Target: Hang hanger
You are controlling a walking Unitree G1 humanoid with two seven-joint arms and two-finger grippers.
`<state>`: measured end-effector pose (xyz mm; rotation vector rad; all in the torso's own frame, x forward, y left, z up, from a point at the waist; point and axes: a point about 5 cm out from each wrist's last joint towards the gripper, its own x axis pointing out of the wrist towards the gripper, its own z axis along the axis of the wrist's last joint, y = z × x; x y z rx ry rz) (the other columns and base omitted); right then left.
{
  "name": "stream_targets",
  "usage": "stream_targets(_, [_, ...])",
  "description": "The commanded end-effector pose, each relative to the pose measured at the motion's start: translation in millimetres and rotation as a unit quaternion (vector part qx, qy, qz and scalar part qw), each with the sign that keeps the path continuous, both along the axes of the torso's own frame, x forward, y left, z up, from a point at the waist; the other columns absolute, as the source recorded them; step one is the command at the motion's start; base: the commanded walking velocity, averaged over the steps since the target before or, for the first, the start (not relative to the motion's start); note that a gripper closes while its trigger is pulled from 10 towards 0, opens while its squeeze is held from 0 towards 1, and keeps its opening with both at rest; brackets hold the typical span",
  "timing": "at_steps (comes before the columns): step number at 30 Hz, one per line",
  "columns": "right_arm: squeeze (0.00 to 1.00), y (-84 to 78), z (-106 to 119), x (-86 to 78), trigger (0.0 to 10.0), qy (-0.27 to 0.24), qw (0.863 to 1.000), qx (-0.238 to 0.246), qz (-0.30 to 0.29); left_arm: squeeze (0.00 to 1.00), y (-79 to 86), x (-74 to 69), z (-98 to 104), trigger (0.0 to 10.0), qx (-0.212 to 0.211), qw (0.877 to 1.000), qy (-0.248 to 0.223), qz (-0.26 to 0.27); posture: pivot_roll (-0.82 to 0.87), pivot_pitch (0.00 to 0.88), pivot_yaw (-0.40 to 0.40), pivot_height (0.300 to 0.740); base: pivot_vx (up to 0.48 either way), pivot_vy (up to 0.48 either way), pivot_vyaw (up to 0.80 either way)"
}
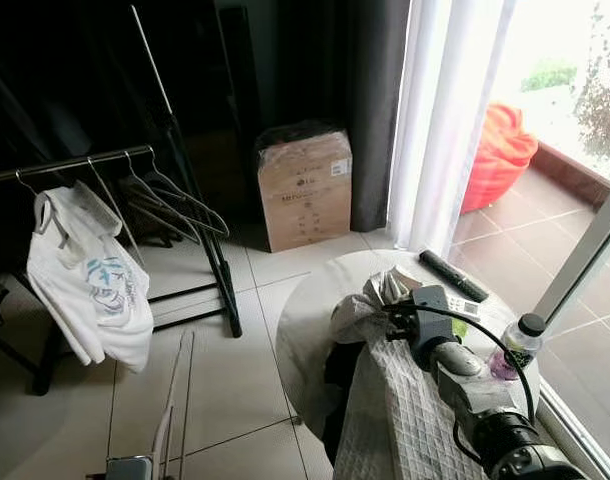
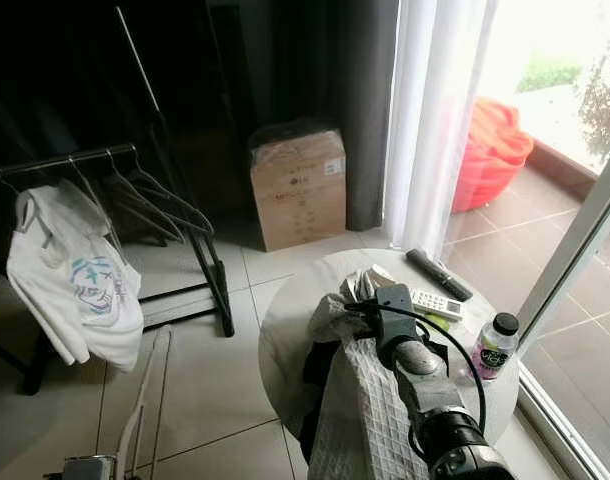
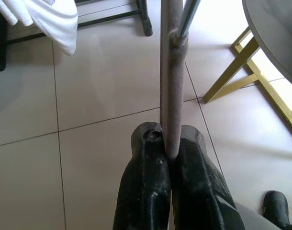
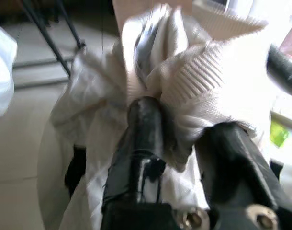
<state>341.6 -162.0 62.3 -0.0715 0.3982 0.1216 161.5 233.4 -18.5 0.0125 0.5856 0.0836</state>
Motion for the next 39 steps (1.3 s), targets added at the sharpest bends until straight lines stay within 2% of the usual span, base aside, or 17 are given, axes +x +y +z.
stream_targets(1, [1.00,-1.9,4.9,-2.8,10.0,-0.018,1.000,0.011,-0.008,0.00,1.9,-7.2,-2.8,10.0,0.008,1.000,0.012,0.004,-0.04,0.081,0.064,0.740,0.000,0.000,0.00])
stream_targets(5, [1.00,-7.1,11.4,-11.5,10.0,-0.044,0.999,0.016,-0.018,0.00,1.6,-8.1,-3.0,10.0,0.008,1.000,0.012,0.005,-0.05,0.079,0.059,0.740,0.000,0.000,0.00])
stream_targets(8, [1.00,-14.4,18.2,-16.1,10.0,-0.068,0.997,0.014,-0.046,0.00,1.9,-8.3,-3.0,10.0,0.009,1.000,0.012,0.007,-0.05,0.079,0.059,0.740,0.000,0.000,0.00])
stream_targets(9, [1.00,-18.9,24.1,-22.1,10.0,-0.083,0.994,0.022,-0.063,0.00,1.8,-8.2,-3.3,10.0,0.009,1.000,0.012,0.007,-0.05,0.077,0.055,0.740,0.000,0.000,0.00])
stream_targets(18, [1.00,-18.3,24.5,-47.8,10.0,-0.074,0.995,0.026,-0.059,0.00,0.5,-8.4,-4.6,10.0,0.010,1.000,0.011,0.007,-0.05,0.062,0.049,0.740,0.000,0.000,0.00])
stream_targets(23, [1.00,-16.7,25.7,-53.9,10.0,-0.083,0.995,0.025,-0.052,0.00,2.0,-6.6,-2.5,10.0,0.012,1.000,-0.002,0.013,-0.05,0.055,0.051,0.740,0.000,0.000,0.00])
stream_targets(24, [0.00,-12.2,27.3,-53.8,10.0,-0.092,0.995,0.025,-0.042,0.00,3.8,-2.4,2.1,10.0,0.013,0.999,-0.022,0.020,-0.05,0.052,0.053,0.740,0.000,0.000,0.00])
stream_targets(29, [0.00,-3.6,24.5,-54.3,10.0,-0.097,0.994,0.028,-0.036,0.00,6.2,2.9,8.8,10.0,0.016,0.998,-0.050,0.026,-0.04,0.045,0.054,0.740,0.000,0.000,0.48])
stream_targets(34, [0.00,-0.3,19.5,-57.1,10.0,-0.089,0.995,0.035,-0.033,0.00,6.9,2.5,8.3,10.0,0.018,0.998,-0.046,0.025,-0.04,0.049,0.056,0.740,0.000,0.000,0.70])
stream_targets(39, [0.00,-2.9,14.1,-59.8,10.0,-0.082,0.995,0.043,-0.047,0.00,4.4,2.3,6.7,10.0,0.014,0.999,-0.045,0.021,-0.04,0.060,0.059,0.740,0.000,0.000,0.00])
